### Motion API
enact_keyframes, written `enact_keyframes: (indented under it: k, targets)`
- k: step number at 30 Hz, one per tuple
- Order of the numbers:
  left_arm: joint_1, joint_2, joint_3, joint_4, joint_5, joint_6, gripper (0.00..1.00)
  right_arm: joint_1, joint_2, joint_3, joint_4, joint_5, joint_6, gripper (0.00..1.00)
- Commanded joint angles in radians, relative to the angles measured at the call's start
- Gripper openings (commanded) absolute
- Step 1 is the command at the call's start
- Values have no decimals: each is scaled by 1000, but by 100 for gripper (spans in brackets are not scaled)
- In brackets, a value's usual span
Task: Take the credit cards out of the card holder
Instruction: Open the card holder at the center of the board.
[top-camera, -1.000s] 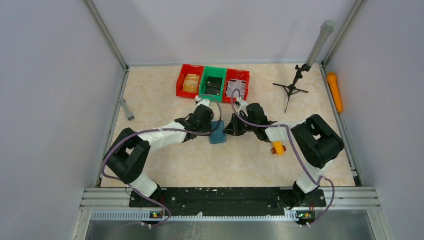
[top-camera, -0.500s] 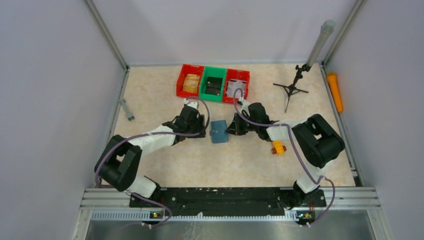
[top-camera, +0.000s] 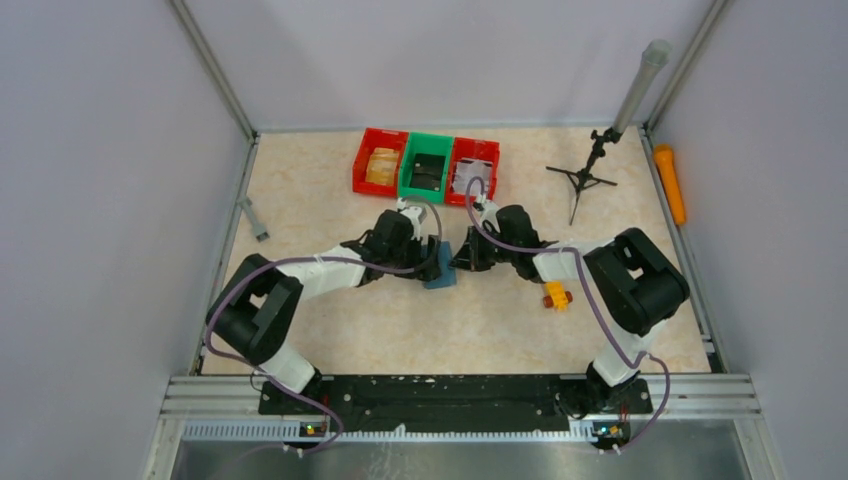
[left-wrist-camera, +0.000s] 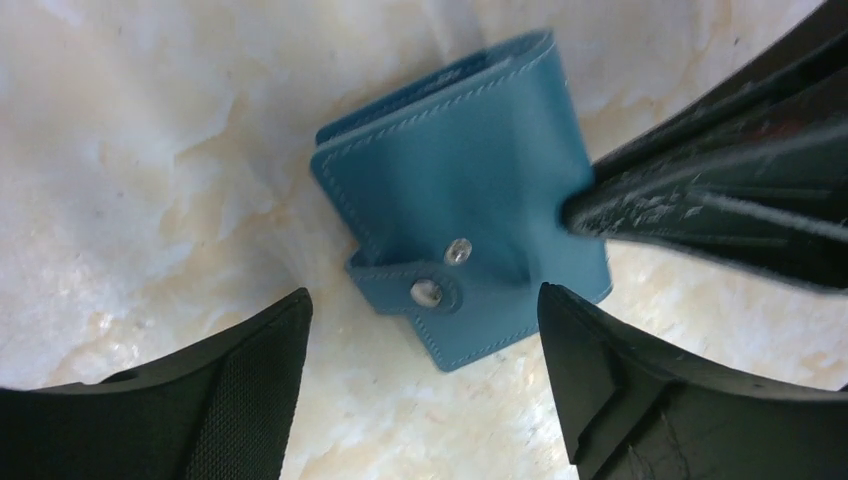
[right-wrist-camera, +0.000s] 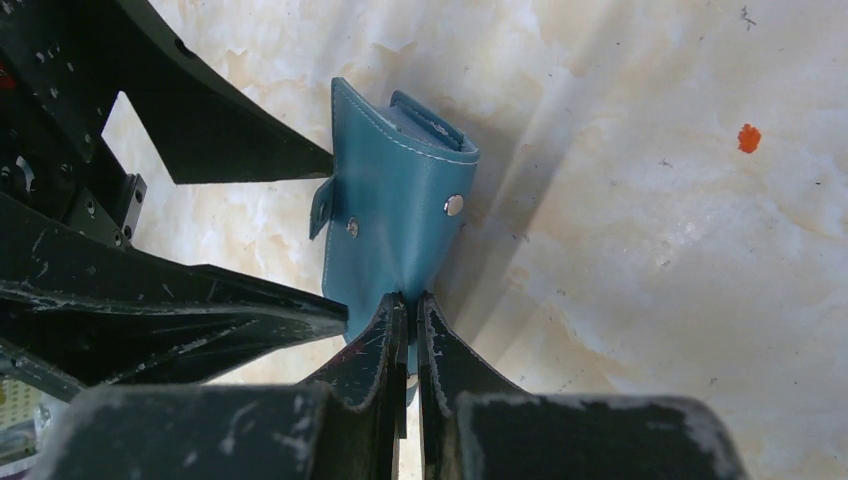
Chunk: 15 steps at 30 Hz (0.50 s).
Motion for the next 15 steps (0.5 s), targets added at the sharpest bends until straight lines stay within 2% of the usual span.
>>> enact_keyframes:
  k: [1, 2, 6, 7, 15]
  targets:
    - [-24, 54, 108, -66, -127, 15, 81, -4, -10, 7, 51, -24, -7, 0]
    - [-23, 59, 117, -83, -155, 2, 76, -4, -11, 8, 48, -19, -9, 0]
    - [-20, 19, 90, -87, -256, -30, 46, -3, -11, 11, 35, -6, -11, 0]
    - [-16, 10, 84, -87, -260, -33, 42, -3, -13, 11, 33, -3, -11, 0]
    - [11, -32, 45, -82, -234, -51, 33, -4, -9, 20, 11, 11, -18, 0]
